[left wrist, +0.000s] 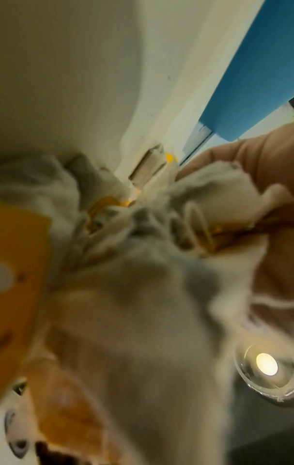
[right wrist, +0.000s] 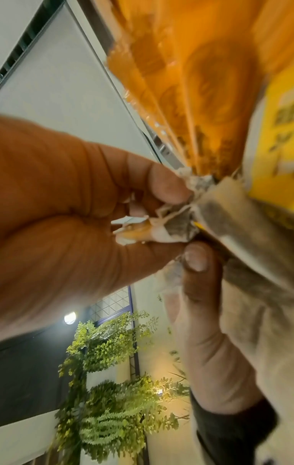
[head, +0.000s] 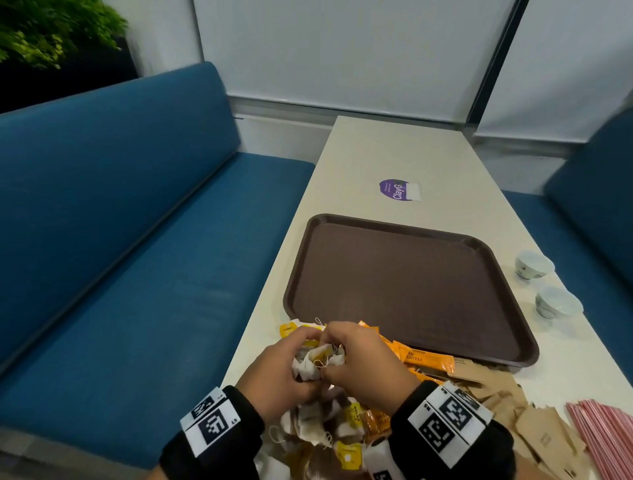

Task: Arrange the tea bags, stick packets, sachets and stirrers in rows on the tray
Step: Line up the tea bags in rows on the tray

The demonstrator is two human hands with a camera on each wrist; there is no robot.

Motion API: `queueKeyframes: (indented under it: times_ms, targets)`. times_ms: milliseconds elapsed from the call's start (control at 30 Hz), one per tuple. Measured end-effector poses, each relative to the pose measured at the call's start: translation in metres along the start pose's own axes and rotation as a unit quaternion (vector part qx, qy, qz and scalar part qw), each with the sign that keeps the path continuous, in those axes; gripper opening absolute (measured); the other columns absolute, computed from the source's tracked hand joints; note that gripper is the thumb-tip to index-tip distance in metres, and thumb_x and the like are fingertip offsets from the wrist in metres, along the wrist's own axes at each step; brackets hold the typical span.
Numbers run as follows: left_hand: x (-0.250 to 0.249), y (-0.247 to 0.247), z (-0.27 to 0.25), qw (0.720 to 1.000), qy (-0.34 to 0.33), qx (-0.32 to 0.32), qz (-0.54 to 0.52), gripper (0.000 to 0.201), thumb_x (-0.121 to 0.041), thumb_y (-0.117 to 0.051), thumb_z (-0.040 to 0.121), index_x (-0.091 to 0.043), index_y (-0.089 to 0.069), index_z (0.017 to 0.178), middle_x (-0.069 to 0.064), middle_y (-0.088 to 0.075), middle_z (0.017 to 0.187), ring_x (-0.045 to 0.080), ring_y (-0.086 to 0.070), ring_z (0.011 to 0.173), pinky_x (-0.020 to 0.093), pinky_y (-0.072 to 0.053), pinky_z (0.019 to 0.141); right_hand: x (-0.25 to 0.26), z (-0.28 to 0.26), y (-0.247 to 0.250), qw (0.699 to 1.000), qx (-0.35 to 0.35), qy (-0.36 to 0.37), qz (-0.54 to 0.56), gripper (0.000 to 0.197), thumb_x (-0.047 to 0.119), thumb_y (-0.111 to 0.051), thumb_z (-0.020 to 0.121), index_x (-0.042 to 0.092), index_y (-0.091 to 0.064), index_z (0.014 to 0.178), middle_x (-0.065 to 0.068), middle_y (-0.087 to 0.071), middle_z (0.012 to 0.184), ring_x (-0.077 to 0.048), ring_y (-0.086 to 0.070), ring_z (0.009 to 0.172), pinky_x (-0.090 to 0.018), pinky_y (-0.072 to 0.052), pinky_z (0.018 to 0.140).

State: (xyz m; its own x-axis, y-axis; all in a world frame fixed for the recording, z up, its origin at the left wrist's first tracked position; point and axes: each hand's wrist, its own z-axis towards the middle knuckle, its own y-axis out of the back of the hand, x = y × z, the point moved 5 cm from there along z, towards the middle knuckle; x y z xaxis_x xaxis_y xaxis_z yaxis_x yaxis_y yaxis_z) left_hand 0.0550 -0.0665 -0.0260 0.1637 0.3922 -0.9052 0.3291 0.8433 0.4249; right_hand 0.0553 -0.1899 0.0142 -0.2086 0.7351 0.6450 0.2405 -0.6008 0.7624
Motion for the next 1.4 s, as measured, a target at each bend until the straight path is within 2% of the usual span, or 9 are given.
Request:
queueKeyframes:
  times_ms: [233, 367, 467, 633, 733, 933, 1133, 1267, 1400]
  targets:
    - [-0.022, 0.014, 0.008, 0.990, -0.015, -0.023, -0.138, 0.027, -0.012, -0.070, 0.065, -0.029, -0.066, 0.086, -0.008, -0.068, 0.075, 0.002, -0.060, 0.068, 0.019, -0.049, 0.063, 0.011, -0.005, 0.037, 0.995, -0.039, -0.001, 0.087, 0.029, 0.017, -0.078, 0.071, 0.033, -0.056, 0.082, 0.007, -0.061, 0.089, -0.007, -0.057, 0.081, -0.021, -0.048, 0.070]
    - [-0.032, 0.026, 0.020, 0.972, -0.012, -0.031, -0.232, 0.039, -0.020, -0.077, 0.057, -0.011, -0.063, 0.091, -0.002, -0.070, 0.076, 0.009, -0.065, 0.072, 0.023, -0.052, 0.063, 0.016, -0.002, 0.067, 0.979, -0.072, -0.009, 0.189, 0.029, 0.008, -0.079, 0.072, 0.027, -0.059, 0.082, 0.000, -0.062, 0.086, -0.015, -0.062, 0.067, -0.027, -0.055, 0.055]
    - [-0.028, 0.030, 0.027, 0.956, 0.018, -0.046, -0.290, 0.046, -0.025, -0.078, 0.050, -0.013, -0.063, 0.092, 0.000, -0.072, 0.078, 0.015, -0.068, 0.072, 0.028, -0.054, 0.064, 0.014, -0.004, 0.088, 0.955, -0.097, -0.012, 0.279, 0.022, 0.004, -0.075, 0.075, 0.017, -0.060, 0.086, -0.006, -0.064, 0.084, -0.014, -0.065, 0.062, -0.023, -0.053, 0.051]
    - [-0.028, 0.012, 0.031, 0.927, 0.051, -0.020, -0.372, 0.033, -0.005, -0.077, 0.065, -0.006, -0.060, 0.094, 0.003, -0.070, 0.075, 0.015, -0.066, 0.066, 0.027, -0.053, 0.058, 0.010, -0.008, 0.102, 0.920, -0.079, 0.012, 0.383, 0.026, 0.012, -0.073, 0.065, 0.009, -0.063, 0.090, -0.011, -0.069, 0.087, -0.017, -0.067, 0.071, -0.026, -0.057, 0.058]
    - [-0.032, -0.003, 0.032, 0.902, 0.052, 0.012, -0.428, 0.045, -0.016, -0.078, 0.063, -0.004, -0.062, 0.103, 0.015, -0.068, 0.090, 0.027, -0.064, 0.079, 0.035, -0.055, 0.068, 0.006, -0.007, 0.090, 0.930, -0.051, 0.006, 0.364, 0.023, -0.002, -0.074, 0.069, 0.008, -0.066, 0.088, -0.014, -0.070, 0.099, -0.019, -0.068, 0.083, -0.028, -0.057, 0.069]
    - [-0.030, -0.013, 0.037, 0.886, 0.051, 0.011, -0.461, 0.082, -0.042, -0.089, 0.051, 0.002, -0.059, 0.113, 0.021, -0.066, 0.101, 0.028, -0.064, 0.085, 0.033, -0.054, 0.069, -0.005, -0.009, 0.083, 0.944, -0.070, -0.005, 0.321, 0.030, -0.020, -0.065, 0.071, 0.010, -0.067, 0.072, -0.002, -0.070, 0.104, -0.015, -0.067, 0.096, -0.030, -0.057, 0.080]
    - [-0.033, -0.020, 0.036, 0.888, 0.041, 0.027, -0.457, 0.057, -0.030, -0.081, 0.067, -0.002, -0.061, 0.113, 0.020, -0.066, 0.102, 0.029, -0.064, 0.089, 0.034, -0.053, 0.071, 0.003, -0.015, 0.082, 0.973, -0.048, 0.015, 0.225, 0.034, -0.012, -0.067, 0.073, 0.022, -0.068, 0.068, 0.004, -0.069, 0.100, -0.007, -0.065, 0.093, -0.023, -0.055, 0.075]
    - [-0.034, -0.022, 0.033, 0.904, 0.044, 0.016, -0.425, 0.027, -0.018, -0.069, 0.076, -0.008, -0.066, 0.101, 0.014, -0.067, 0.090, 0.024, -0.064, 0.081, 0.031, -0.051, 0.066, 0.003, -0.018, 0.082, 0.974, -0.037, 0.010, 0.224, 0.011, 0.008, -0.074, 0.077, 0.018, -0.073, 0.081, 0.003, -0.071, 0.099, -0.010, -0.067, 0.092, -0.030, -0.057, 0.080]
    - [-0.033, -0.023, 0.031, 0.908, 0.055, 0.018, -0.414, 0.039, -0.029, -0.075, 0.069, -0.007, -0.065, 0.100, 0.015, -0.066, 0.094, 0.027, -0.061, 0.087, 0.037, -0.049, 0.075, -0.002, -0.018, 0.086, 0.965, -0.063, -0.043, 0.253, 0.008, 0.015, -0.063, 0.088, 0.010, -0.070, 0.088, -0.009, -0.070, 0.084, -0.021, -0.064, 0.071, -0.027, -0.054, 0.064]
